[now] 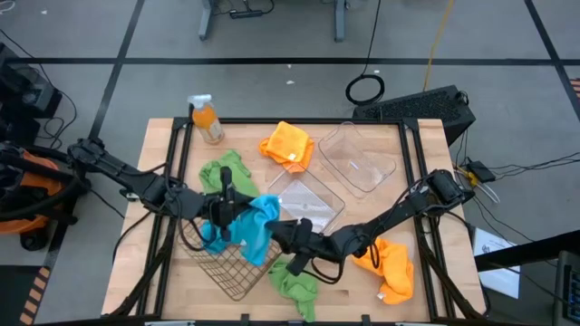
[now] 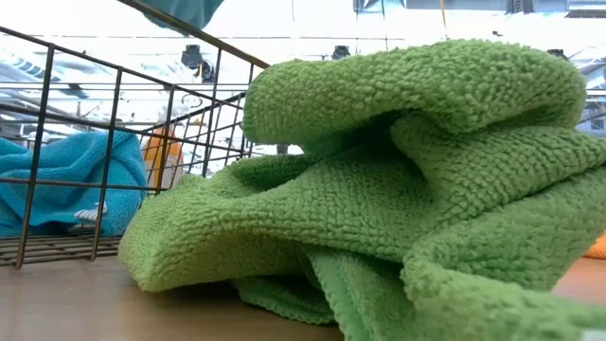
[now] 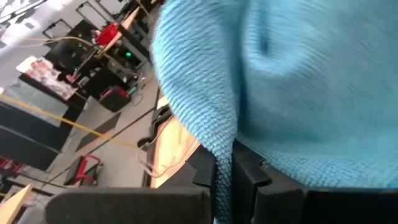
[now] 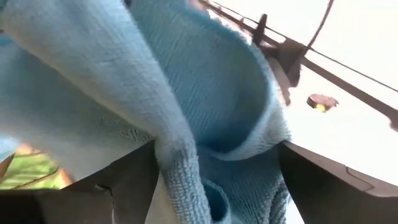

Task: Sort microfiber towel by color & place in baskets
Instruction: Put the blue microfiber towel into the wire basket

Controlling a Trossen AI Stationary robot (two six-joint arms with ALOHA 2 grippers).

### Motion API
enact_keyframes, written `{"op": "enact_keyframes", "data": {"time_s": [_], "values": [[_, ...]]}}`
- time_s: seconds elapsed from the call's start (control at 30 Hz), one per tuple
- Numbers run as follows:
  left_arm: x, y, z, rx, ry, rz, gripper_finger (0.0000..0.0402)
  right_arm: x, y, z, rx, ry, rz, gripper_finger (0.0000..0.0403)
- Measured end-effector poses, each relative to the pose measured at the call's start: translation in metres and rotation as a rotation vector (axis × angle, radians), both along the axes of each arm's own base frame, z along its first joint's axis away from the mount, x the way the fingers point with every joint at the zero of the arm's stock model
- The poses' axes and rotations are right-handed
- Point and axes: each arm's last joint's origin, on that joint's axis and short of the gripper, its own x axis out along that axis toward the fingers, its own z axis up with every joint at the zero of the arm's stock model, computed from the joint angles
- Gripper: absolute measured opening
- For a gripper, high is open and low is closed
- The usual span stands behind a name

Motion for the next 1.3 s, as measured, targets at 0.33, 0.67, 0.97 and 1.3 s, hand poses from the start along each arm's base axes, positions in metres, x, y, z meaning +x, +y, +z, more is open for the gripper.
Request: {"op": "enact_keyframes", "data": {"time_s": [0.33,0.67,0.97,1.3], "values": [[-0.007,-0.017,0.000,0.072,0.009,-0.103,0.0024,-0.001,-0.003,0.005,0.132,-0.086,0.027,0.0313],[0.007,-0.028,-0.013,0.146,0.050,-0.150,0.0024,0.001,-0.005,0.005,0.176,-0.102,0.071,0.0313],[0.017,-0.027,-0.015,0.169,0.023,-0.128,0.0025,0.004,-0.008,-0.002,0.197,-0.042,0.063,0.0253],[0.018,-0.023,-0.013,0.169,0.011,-0.095,0.0025,0.004,-0.004,-0.006,0.182,0.005,0.061,0.0104]]}}
